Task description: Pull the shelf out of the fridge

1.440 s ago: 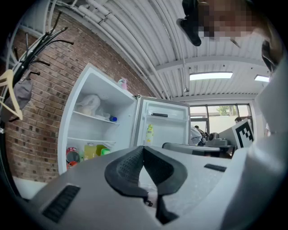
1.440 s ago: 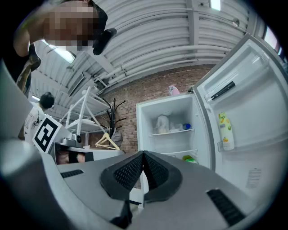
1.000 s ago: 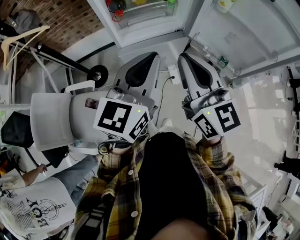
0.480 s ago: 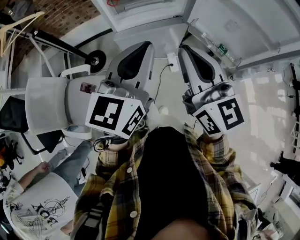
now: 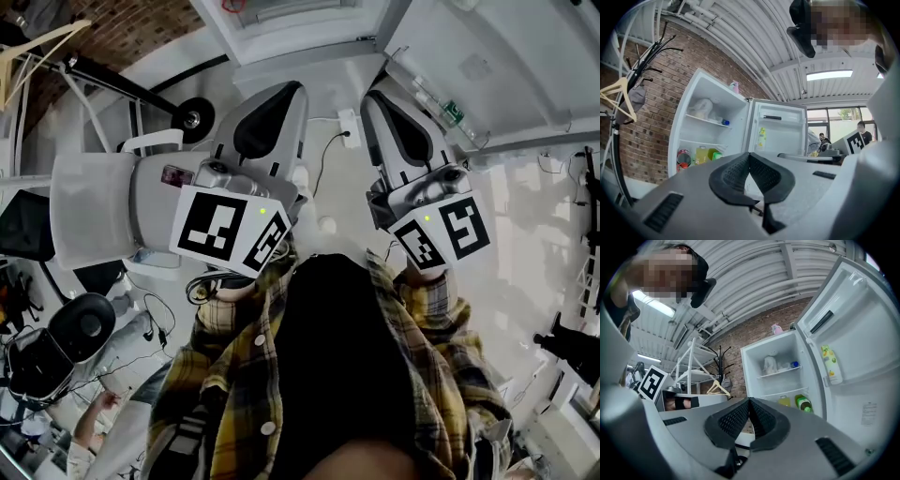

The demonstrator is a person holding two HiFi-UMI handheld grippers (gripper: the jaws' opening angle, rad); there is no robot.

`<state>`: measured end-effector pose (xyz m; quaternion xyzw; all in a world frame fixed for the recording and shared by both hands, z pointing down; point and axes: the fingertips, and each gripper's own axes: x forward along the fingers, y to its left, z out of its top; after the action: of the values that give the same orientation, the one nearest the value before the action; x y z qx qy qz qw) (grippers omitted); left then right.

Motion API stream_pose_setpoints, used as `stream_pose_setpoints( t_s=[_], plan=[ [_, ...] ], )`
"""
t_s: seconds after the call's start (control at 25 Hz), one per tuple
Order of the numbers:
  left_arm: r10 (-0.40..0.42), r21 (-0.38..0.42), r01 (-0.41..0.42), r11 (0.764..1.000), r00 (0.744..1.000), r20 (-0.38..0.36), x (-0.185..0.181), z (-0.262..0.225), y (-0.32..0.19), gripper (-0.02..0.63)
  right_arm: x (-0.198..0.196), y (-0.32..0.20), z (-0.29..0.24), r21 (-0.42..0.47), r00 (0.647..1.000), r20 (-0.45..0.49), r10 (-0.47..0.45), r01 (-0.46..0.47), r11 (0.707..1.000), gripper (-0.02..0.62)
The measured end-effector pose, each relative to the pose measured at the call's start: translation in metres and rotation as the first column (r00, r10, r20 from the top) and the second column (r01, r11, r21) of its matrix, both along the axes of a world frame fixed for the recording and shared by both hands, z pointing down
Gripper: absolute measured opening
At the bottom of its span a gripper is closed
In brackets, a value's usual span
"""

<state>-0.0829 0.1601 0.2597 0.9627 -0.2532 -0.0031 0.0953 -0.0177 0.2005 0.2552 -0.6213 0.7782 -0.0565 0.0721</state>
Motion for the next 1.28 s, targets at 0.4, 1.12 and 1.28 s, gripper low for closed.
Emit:
stream_pose_setpoints(
  t_s=[0.4, 1.12, 1.28],
  plan=[
    [0.022, 0.026, -0.021, 0.999, 1.000, -0.020, 0.012, -0.013, -0.084, 0.005, 0.007, -0.086, -0.011, 0.020, 1.000, -0.001, 0.005, -0.005, 1.000, 0.018],
    [0.073, -0.001, -0.073, 0.997, 0.997, -0.009, 0.019, -0.004, -0.188, 0.005, 0.022, -0.190, -0.006, -0.013, 0.995, 0.068, 0.070, -0.069, 0.998, 0.018],
    [0.061, 0.001, -0.061, 0.998, 0.998, 0.000, 0.030, -0.002, -0.191, 0.005, 0.035, -0.195, -0.009, -0.006, 0.996, 0.065, 0.059, -0.059, 0.998, 0.018]
  ],
)
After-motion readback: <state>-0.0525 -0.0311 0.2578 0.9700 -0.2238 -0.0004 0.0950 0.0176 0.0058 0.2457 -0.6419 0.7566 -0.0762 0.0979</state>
